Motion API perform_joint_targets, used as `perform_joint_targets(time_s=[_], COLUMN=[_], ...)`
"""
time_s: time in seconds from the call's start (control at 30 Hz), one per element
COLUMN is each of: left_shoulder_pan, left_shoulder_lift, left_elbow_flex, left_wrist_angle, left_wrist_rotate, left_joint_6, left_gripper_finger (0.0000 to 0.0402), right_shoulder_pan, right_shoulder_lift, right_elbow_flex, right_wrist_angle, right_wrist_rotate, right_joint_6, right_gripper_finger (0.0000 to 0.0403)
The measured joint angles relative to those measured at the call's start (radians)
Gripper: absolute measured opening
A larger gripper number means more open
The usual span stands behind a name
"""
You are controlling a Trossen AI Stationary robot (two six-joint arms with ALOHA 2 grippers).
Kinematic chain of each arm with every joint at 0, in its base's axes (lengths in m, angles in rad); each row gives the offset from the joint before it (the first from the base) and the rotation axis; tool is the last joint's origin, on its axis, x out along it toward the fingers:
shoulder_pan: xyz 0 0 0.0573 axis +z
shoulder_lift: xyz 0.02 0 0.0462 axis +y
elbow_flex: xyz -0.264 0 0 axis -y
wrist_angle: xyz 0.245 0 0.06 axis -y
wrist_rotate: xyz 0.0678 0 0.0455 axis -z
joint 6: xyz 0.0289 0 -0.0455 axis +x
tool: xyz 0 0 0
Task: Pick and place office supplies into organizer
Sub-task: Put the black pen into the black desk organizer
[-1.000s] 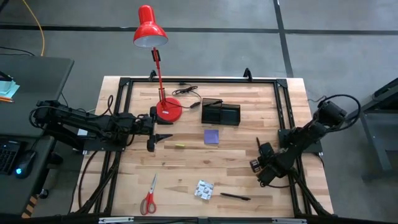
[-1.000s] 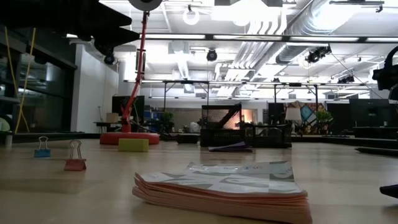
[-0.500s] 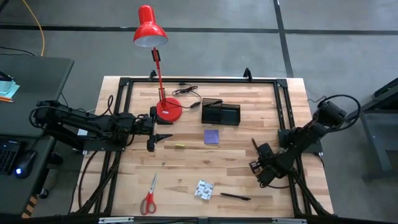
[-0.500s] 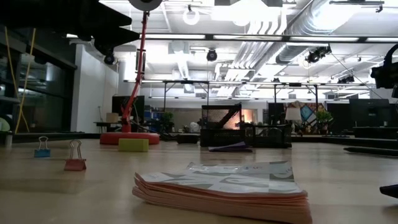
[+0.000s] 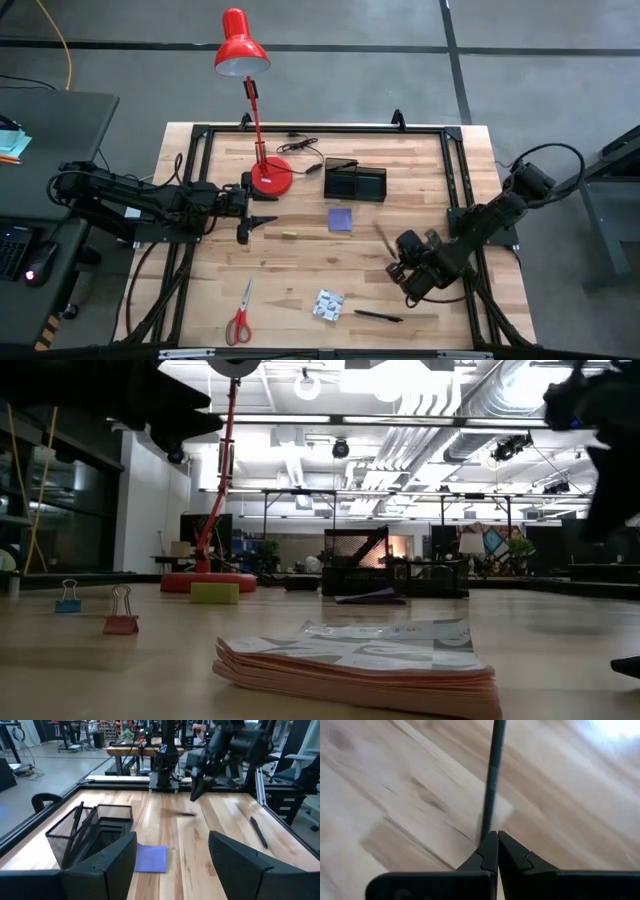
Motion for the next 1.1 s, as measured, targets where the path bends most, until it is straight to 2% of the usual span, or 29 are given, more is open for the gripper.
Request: perform_joint_targets(time_s=[0.13, 0.37, 0.53, 0.67, 0.93, 1.1], left_shoulder_pan=[0.000, 0.000, 0.000, 0.000, 0.000, 0.000], left_shoulder_lift=[0.010, 0.020, 0.020, 0.020, 0.020, 0.020], left_elbow_flex=[0.000, 0.000, 0.000, 0.000, 0.000, 0.000], left_wrist_angle=[-0.002, 0.002, 0.003, 0.003, 0.003, 0.003], left_wrist_rotate=[-0.001, -0.003, -0.003, -0.003, -0.003, -0.002], left_joint_6=[0.008, 0.023, 0.023, 0.024, 0.026, 0.026], left_gripper_finger=[0.0233, 0.0233, 0.0233, 0.0233, 0.0233, 0.0233], right_shoulder_pan=[-0.051, -0.122, -0.147, -0.160, -0.210, -0.219], right_shoulder_lift=[-0.001, -0.002, -0.002, 0.012, 0.153, 0.231], right_elbow_flex=[0.047, 0.061, 0.017, -0.006, -0.008, -0.008], right_wrist_angle=[0.005, 0.055, 0.253, 0.398, 0.457, 0.522], right_wrist_rotate=[0.046, -0.013, -0.036, -0.043, -0.114, -0.118], right_joint_6=[-0.134, -0.268, -0.306, -0.356, -0.391, -0.411], right_gripper_finger=[0.0004, 0.0002, 0.0005, 0.0041, 0.0155, 0.0194])
